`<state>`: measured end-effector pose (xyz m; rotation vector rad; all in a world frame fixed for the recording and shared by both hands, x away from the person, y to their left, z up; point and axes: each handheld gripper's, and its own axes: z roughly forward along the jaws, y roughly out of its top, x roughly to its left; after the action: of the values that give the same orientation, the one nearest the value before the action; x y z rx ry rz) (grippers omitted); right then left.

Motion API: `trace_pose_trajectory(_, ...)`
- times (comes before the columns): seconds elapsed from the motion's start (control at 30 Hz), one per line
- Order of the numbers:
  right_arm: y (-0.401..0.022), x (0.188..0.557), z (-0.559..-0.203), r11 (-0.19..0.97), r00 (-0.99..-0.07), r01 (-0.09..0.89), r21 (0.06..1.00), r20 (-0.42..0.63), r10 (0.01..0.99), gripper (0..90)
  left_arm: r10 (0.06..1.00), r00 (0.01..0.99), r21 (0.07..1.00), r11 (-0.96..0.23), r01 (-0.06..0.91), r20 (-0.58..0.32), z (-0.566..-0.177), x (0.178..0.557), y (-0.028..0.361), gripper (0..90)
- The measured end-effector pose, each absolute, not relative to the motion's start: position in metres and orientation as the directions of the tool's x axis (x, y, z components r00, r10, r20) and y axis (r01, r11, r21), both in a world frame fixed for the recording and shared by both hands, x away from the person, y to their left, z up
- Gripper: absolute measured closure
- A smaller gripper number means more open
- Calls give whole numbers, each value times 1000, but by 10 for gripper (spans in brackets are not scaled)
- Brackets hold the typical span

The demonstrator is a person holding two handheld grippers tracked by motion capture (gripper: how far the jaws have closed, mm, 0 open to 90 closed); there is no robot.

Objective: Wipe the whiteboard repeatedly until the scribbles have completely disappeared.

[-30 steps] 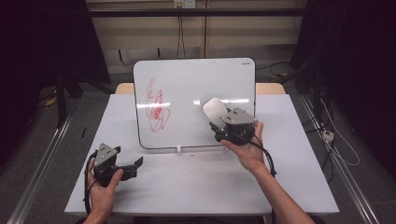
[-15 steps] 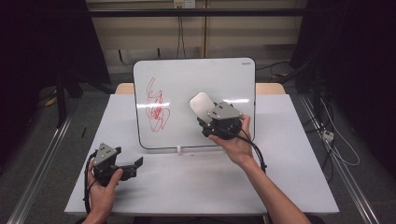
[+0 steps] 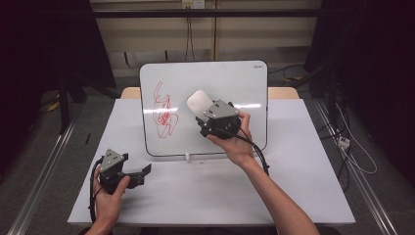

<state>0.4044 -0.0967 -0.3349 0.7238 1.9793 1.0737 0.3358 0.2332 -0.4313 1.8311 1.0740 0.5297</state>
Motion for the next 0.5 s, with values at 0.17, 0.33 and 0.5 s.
trace_pose_trajectory(0.17,-89,411,-333,485,-552,117,867,-349,757,317,848,523,874,-189,448,-85,-430,335,234,59)
trace_pose_trajectory(0.33,-83,416,-329,489,-554,113,865,-354,753,316,851,519,875,-187,447,-84,-430,335,235,58)
trace_pose_trajectory(0.5,-77,423,-324,497,-550,103,861,-367,750,317,849,522,874,-189,448,-84,-430,334,235,59)
